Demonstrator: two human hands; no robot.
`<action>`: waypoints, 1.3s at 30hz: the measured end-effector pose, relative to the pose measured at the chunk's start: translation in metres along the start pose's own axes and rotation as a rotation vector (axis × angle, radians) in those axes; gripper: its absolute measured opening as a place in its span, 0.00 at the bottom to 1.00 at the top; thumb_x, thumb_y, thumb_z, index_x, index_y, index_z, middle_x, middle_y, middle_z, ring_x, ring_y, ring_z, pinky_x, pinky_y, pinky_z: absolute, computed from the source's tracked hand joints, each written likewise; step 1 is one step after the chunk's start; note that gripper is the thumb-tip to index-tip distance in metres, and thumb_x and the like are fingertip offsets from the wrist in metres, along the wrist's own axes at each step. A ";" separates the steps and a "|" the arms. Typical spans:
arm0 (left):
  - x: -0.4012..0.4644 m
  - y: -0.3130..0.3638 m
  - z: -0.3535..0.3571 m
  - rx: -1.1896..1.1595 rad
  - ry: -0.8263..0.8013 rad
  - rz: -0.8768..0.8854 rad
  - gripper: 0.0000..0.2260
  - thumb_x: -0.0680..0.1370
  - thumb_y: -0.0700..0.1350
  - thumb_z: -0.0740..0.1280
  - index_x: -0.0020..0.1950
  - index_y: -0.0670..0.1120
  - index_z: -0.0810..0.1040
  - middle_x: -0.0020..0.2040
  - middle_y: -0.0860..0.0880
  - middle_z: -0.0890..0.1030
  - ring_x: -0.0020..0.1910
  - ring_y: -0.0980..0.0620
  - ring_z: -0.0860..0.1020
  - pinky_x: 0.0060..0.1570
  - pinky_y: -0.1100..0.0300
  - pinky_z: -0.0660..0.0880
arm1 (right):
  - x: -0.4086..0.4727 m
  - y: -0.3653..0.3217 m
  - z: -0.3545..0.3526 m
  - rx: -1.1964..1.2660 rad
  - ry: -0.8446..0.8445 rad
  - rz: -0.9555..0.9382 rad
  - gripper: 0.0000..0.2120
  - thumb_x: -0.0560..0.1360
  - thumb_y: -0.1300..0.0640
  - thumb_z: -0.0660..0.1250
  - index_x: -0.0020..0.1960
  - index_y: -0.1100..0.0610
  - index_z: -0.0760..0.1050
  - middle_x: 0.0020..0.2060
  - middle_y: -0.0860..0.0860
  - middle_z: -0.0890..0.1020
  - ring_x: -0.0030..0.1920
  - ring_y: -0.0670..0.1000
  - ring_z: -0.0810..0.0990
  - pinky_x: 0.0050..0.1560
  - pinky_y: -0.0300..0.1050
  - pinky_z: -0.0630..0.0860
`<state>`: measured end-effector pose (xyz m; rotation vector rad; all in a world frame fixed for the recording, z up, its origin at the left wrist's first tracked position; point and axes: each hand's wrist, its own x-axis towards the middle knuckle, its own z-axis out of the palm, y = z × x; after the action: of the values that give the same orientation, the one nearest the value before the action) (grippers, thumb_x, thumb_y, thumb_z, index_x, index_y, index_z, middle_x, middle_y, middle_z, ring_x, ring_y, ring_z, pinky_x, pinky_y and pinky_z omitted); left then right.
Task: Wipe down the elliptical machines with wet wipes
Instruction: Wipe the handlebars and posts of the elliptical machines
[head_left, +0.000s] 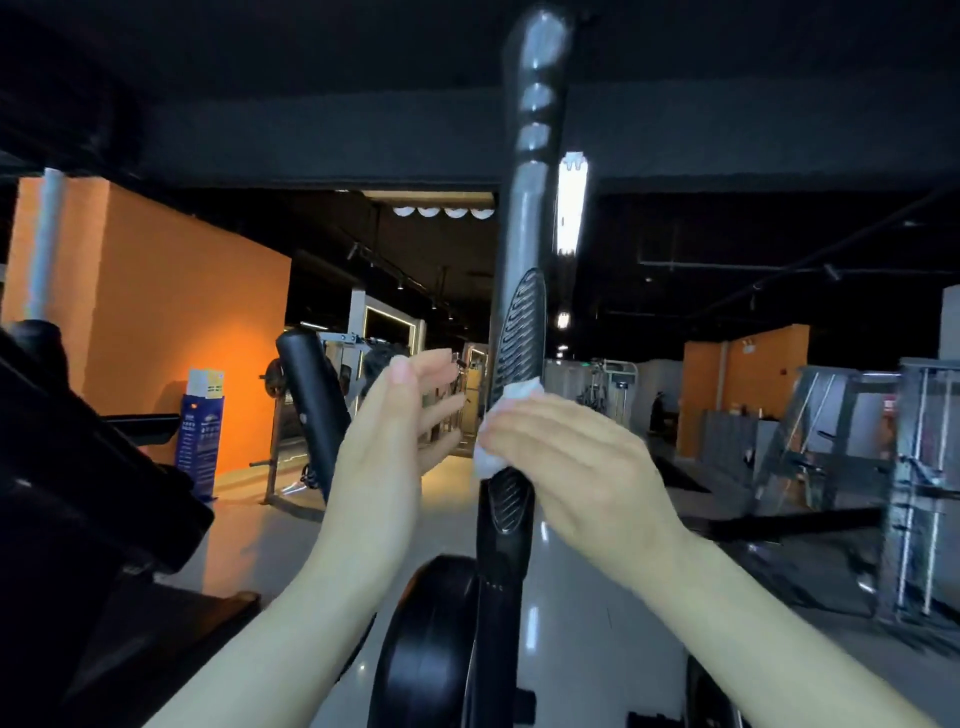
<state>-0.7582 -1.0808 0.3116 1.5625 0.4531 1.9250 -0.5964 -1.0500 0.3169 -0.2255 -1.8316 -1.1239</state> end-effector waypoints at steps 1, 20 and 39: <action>-0.004 -0.003 0.003 0.019 -0.018 -0.020 0.18 0.77 0.64 0.56 0.57 0.58 0.78 0.55 0.59 0.83 0.58 0.60 0.80 0.61 0.55 0.76 | 0.007 0.008 -0.006 0.029 0.099 0.097 0.18 0.84 0.62 0.55 0.50 0.64 0.83 0.49 0.56 0.85 0.55 0.52 0.82 0.65 0.45 0.74; -0.050 -0.018 0.006 0.125 -0.137 -0.211 0.23 0.78 0.63 0.52 0.69 0.59 0.72 0.64 0.65 0.77 0.65 0.66 0.73 0.60 0.57 0.75 | -0.128 -0.077 0.026 -0.026 -0.034 0.339 0.16 0.76 0.72 0.65 0.62 0.65 0.78 0.63 0.57 0.78 0.67 0.55 0.76 0.67 0.48 0.73; -0.166 -0.087 -0.157 1.806 -0.158 0.359 0.24 0.77 0.47 0.62 0.72 0.41 0.72 0.67 0.42 0.77 0.62 0.40 0.76 0.61 0.42 0.68 | -0.114 -0.064 0.005 -0.053 -0.472 -0.151 0.16 0.82 0.68 0.57 0.52 0.62 0.83 0.50 0.54 0.85 0.56 0.55 0.82 0.68 0.50 0.72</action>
<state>-0.8686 -1.1048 0.0948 2.8340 2.3579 1.3180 -0.5742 -1.0484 0.1879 -0.4173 -2.2647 -1.3041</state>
